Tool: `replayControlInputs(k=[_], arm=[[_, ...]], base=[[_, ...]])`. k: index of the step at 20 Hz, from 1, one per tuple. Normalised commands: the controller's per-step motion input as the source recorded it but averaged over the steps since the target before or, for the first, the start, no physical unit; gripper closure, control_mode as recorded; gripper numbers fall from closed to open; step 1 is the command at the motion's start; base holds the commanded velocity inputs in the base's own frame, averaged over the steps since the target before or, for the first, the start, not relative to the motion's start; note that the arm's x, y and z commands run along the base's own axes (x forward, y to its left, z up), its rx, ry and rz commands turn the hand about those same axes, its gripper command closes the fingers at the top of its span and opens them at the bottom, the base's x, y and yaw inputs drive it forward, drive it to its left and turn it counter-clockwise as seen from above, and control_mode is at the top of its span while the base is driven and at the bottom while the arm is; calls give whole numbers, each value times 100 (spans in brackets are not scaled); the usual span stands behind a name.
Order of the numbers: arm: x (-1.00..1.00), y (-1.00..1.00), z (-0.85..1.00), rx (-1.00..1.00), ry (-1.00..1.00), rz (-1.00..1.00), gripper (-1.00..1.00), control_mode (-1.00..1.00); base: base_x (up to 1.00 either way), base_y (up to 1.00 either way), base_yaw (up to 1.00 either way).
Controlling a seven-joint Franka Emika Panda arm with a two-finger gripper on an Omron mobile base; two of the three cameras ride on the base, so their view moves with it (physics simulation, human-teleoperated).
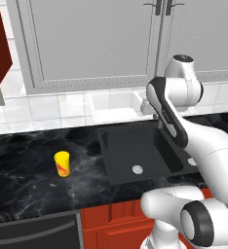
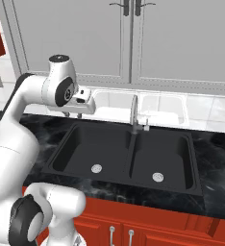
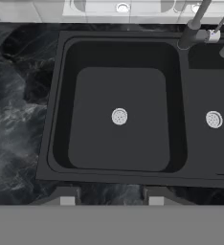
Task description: Place the glass cup in the left basin and the cup in the right basin of the sink.
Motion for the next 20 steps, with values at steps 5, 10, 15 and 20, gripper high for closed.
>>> replayControlInputs(k=[5,10,15,20], arm=[[-2,1,0,0,0,0,-100,-100],[-4,30,-3,0,2,0,-100,-100],[-2,51,-1,0,0,0,-100,-100],[0,46,0,0,0,5,-100,-100]], base=[[0,0,0],[0,0,0],[0,0,0],[0,0,0]])
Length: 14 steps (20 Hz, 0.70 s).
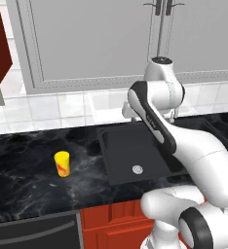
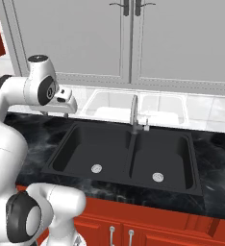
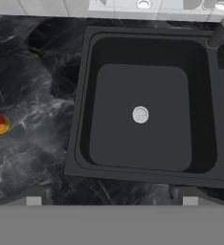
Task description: Place the glass cup in the left basin and the cup in the right basin of the sink.
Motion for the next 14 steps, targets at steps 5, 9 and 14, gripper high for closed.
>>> replayControlInputs(k=[5,9,14], arm=[[0,44,0,-2,0,10,-100,-100],[-2,38,0,0,0,13,-100,-100],[-1,28,-3,0,0,11,-100,-100]], base=[[0,0,0],[0,0,0],[0,0,0]])
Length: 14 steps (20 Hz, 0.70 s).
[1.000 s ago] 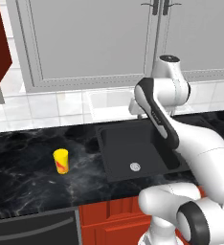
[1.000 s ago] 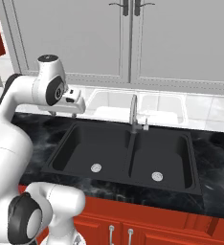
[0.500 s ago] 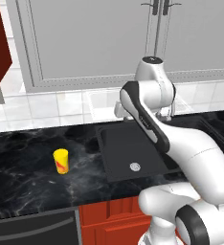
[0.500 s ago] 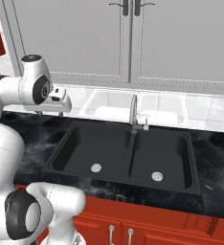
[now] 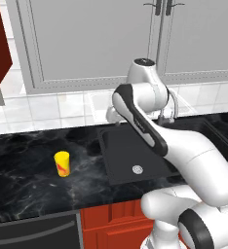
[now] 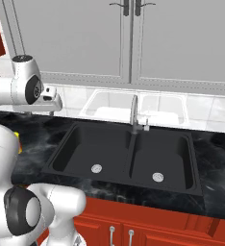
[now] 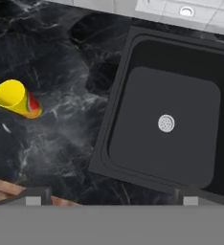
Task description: Place the glass cup in the left basin and the cup in the right basin of the sink.
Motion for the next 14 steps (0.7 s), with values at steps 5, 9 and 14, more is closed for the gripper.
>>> replayControlInputs(k=[5,9,14], arm=[[-13,11,-10,0,0,12,-100,-100],[-16,18,-13,0,0,7,-100,-100],[-8,19,-7,0,0,3,-100,-100]], base=[[0,0,0],[0,0,0],[0,0,0]])
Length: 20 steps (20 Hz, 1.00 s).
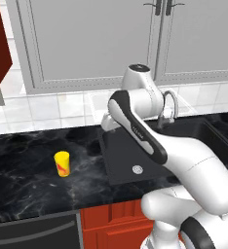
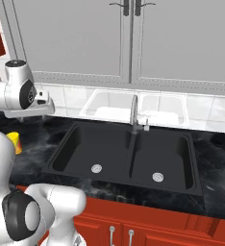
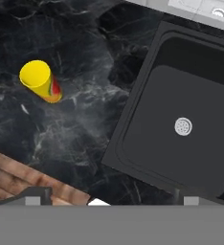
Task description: Place the glass cup in the left basin and the cup in the right basin of the sink.
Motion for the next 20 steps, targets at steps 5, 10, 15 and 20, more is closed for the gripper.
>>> replayControlInputs(k=[5,10,15,20], arm=[[0,27,-12,0,-4,0,-100,-100],[7,34,-12,0,-4,0,-100,-100],[15,32,-12,0,0,0,-100,-100],[7,23,-14,0,1,0,-100,-100]], base=[[0,0,0],[0,0,0],[0,0,0],[0,0,0]])
